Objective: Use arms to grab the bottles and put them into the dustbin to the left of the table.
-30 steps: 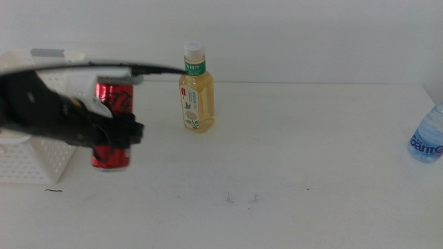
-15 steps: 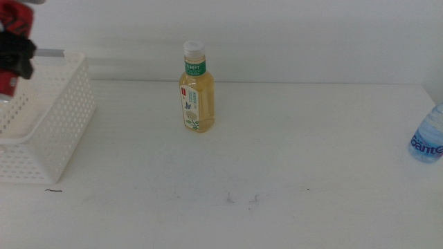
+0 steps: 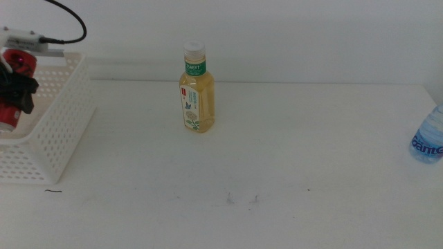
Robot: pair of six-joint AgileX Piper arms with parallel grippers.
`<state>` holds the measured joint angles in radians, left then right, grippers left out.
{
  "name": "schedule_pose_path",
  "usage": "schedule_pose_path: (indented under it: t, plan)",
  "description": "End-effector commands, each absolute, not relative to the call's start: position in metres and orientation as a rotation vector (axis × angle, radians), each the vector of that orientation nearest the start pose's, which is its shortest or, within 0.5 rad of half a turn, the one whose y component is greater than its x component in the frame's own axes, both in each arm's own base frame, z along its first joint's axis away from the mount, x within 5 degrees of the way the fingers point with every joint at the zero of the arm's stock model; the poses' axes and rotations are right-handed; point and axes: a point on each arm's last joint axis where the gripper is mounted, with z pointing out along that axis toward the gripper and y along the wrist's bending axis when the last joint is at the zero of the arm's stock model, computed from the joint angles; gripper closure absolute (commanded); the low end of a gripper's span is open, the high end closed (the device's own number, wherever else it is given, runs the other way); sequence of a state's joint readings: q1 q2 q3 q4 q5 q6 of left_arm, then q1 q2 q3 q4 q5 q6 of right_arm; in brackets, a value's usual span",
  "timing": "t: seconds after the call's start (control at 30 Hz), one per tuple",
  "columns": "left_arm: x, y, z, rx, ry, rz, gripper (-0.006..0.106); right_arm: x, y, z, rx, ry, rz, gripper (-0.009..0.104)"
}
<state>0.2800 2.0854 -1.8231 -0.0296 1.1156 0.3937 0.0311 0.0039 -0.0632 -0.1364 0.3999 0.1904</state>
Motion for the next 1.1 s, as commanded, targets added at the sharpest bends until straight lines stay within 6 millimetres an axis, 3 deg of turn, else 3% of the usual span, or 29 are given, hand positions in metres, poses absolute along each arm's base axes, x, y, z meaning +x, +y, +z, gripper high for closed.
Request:
schedule_pose_path:
  t: [0.0,0.1,0.23,0.4,0.47,0.63,0.8,0.93,1.07]
  plan:
    - [0.436,0.124,0.244,0.143,2.818,0.116,0.046,0.051,-0.004,0.198,0.06,1.811,0.001,0.008]
    - [0.437,0.125,0.242,0.147,2.818,0.127,0.006,0.051,-0.004,0.198,0.06,1.811,0.001,0.008]
    - [0.432,0.117,0.257,0.168,2.814,0.125,0.007,0.051,-0.004,0.198,0.06,1.811,0.001,0.008]
    - [0.406,0.082,0.315,0.201,2.693,0.138,0.007,0.051,-0.004,0.198,0.06,1.811,0.001,0.008]
    - [0.385,0.061,0.336,0.212,2.601,0.143,0.007,0.051,-0.004,0.198,0.06,1.811,0.001,0.008]
    - [0.323,0.016,0.368,0.219,2.329,0.117,0.007,0.051,-0.004,0.198,0.06,1.811,0.001,0.008]
    - [0.26,-0.011,0.363,0.279,2.145,0.083,0.007,0.051,-0.004,0.198,0.06,1.811,0.001,0.008]
    - [0.218,-0.023,0.342,0.318,2.022,0.051,0.007,0.051,-0.004,0.198,0.06,1.811,0.001,0.008]
    - [0.182,-0.029,0.308,0.305,1.844,-0.001,0.007,0.051,-0.004,0.198,0.06,1.811,0.001,0.008]
